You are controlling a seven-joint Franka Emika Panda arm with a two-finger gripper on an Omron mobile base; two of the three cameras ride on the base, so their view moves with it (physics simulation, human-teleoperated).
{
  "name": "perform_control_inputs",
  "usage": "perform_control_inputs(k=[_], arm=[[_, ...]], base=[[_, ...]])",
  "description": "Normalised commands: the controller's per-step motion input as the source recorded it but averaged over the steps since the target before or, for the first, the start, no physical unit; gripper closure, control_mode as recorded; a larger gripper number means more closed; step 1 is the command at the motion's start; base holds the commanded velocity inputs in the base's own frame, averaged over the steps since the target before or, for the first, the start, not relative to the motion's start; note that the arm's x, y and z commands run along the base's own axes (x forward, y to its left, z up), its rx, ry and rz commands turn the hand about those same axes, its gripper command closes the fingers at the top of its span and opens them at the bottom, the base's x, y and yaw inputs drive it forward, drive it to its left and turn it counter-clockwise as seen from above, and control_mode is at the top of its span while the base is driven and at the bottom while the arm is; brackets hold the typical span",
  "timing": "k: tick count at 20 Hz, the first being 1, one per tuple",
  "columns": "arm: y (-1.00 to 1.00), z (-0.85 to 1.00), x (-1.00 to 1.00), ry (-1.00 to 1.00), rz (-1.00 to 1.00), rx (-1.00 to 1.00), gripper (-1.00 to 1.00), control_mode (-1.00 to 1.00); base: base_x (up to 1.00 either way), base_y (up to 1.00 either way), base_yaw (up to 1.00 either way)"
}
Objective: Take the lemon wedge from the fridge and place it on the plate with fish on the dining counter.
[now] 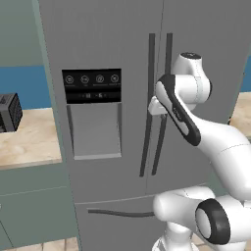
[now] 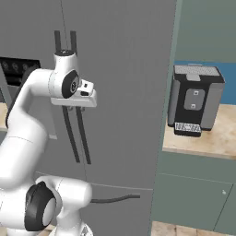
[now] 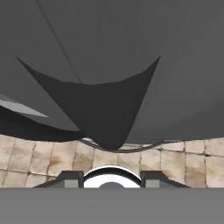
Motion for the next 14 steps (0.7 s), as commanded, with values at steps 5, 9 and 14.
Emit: perform_control_inputs(k=[5, 9, 14], arm=[[0.1, -0.02, 0.0, 0.02, 0.0, 0.0, -1.0, -1.0], [0.39, -0.13, -0.07, 0.03, -0.05, -0.01, -1.0, -1.0], [0.0, 0.0, 0.0, 0.0, 0.0, 0.0, -1.0, 1.0]], base=[[0.0, 0.0, 0.0], [0.0, 0.0, 0.0], [-0.9, 0.0, -0.15]])
